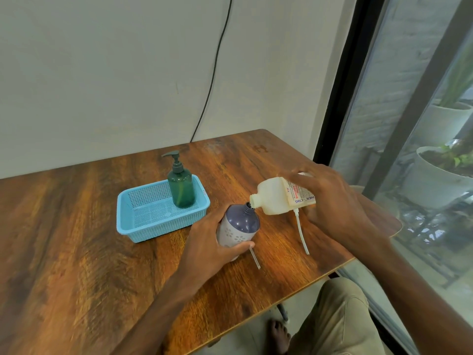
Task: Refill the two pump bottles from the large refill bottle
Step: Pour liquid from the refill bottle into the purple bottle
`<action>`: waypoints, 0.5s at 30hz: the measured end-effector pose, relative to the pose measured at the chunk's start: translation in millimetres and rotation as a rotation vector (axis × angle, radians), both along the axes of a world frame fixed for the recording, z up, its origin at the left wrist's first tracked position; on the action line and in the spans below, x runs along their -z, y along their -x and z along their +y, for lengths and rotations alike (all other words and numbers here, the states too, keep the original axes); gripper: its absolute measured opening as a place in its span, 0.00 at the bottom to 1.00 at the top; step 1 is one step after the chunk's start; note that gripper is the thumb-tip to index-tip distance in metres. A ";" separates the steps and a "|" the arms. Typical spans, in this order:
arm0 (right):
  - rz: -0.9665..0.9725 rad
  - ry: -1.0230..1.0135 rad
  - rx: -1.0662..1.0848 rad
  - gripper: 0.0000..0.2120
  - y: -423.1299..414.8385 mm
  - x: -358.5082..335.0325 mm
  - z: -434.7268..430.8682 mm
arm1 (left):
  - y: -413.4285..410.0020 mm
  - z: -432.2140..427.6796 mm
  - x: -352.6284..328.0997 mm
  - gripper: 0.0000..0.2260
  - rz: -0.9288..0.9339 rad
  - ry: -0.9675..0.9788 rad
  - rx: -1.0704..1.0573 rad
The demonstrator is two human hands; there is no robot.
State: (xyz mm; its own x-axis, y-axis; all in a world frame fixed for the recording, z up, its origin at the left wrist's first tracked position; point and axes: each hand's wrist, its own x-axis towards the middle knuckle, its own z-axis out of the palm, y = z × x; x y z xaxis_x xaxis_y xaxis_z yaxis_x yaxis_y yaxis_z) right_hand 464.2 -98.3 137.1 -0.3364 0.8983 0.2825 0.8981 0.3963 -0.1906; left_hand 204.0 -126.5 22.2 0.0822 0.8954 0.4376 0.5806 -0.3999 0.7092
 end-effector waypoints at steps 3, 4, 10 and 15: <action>-0.003 0.000 -0.004 0.32 -0.1 -0.9 0.9 | -0.2 0.3 -0.7 0.36 -0.003 -0.001 0.006; 0.000 -0.001 -0.007 0.32 -0.2 -0.6 1.4 | -0.3 0.5 -0.7 0.37 -0.002 0.000 0.006; -0.002 -0.029 0.054 0.35 3.3 3.8 2.0 | -0.2 0.2 0.3 0.37 -0.006 -0.009 0.001; -0.005 -0.048 0.042 0.35 2.8 4.0 2.8 | 0.0 0.3 0.8 0.36 -0.016 -0.013 0.013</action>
